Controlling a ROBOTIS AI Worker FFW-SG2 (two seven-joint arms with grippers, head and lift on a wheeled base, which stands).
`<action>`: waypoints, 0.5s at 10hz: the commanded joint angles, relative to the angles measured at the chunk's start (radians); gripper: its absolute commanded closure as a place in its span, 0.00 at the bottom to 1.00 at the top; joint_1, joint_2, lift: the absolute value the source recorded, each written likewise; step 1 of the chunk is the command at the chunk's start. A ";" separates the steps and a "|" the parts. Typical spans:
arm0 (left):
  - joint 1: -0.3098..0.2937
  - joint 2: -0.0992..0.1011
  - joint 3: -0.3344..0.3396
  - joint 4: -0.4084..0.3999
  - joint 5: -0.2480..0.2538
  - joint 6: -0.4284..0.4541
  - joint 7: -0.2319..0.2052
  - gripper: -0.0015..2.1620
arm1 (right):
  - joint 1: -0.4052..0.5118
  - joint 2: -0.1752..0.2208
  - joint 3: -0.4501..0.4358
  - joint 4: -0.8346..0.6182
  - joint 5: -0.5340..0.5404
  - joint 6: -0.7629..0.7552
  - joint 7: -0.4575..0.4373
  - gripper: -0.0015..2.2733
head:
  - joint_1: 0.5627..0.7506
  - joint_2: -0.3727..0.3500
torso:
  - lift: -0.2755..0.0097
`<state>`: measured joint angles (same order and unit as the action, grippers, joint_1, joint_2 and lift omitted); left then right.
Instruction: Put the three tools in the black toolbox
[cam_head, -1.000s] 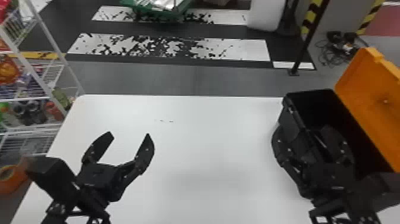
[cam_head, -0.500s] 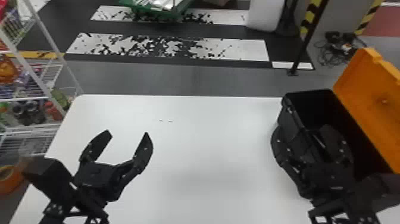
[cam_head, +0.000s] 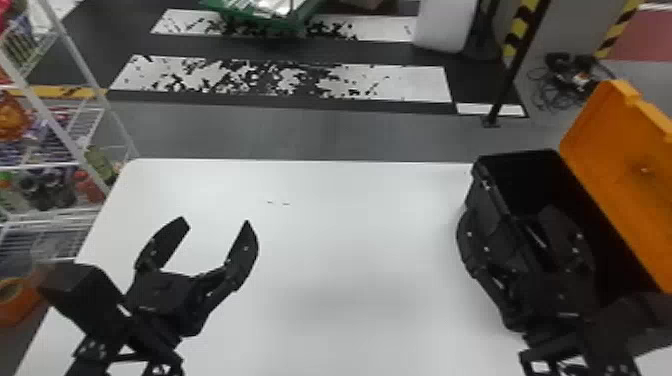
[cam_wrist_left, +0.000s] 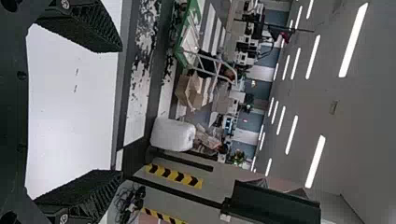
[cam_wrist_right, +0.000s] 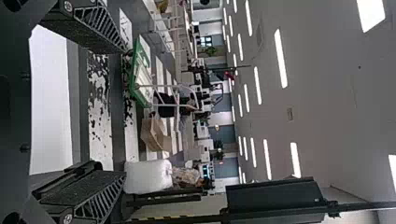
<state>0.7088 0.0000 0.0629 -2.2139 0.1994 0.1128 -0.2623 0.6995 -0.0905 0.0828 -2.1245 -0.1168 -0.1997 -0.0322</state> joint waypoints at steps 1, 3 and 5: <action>0.000 -0.003 0.000 0.000 0.000 0.000 0.000 0.03 | 0.000 0.000 0.000 0.000 -0.003 -0.003 0.000 0.04 | 0.70 0.51 | 0.77; -0.002 -0.003 0.000 0.000 0.000 0.000 0.000 0.03 | -0.003 0.000 0.000 0.000 -0.007 -0.006 0.002 0.04 | 0.70 0.51 | 0.77; -0.005 -0.003 0.000 0.005 0.000 -0.003 -0.002 0.03 | -0.005 -0.003 0.000 0.000 -0.012 -0.006 0.002 0.04 | 0.70 0.51 | 0.77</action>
<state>0.7047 0.0000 0.0629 -2.2097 0.1994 0.1127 -0.2638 0.6960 -0.0923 0.0828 -2.1245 -0.1264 -0.2062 -0.0307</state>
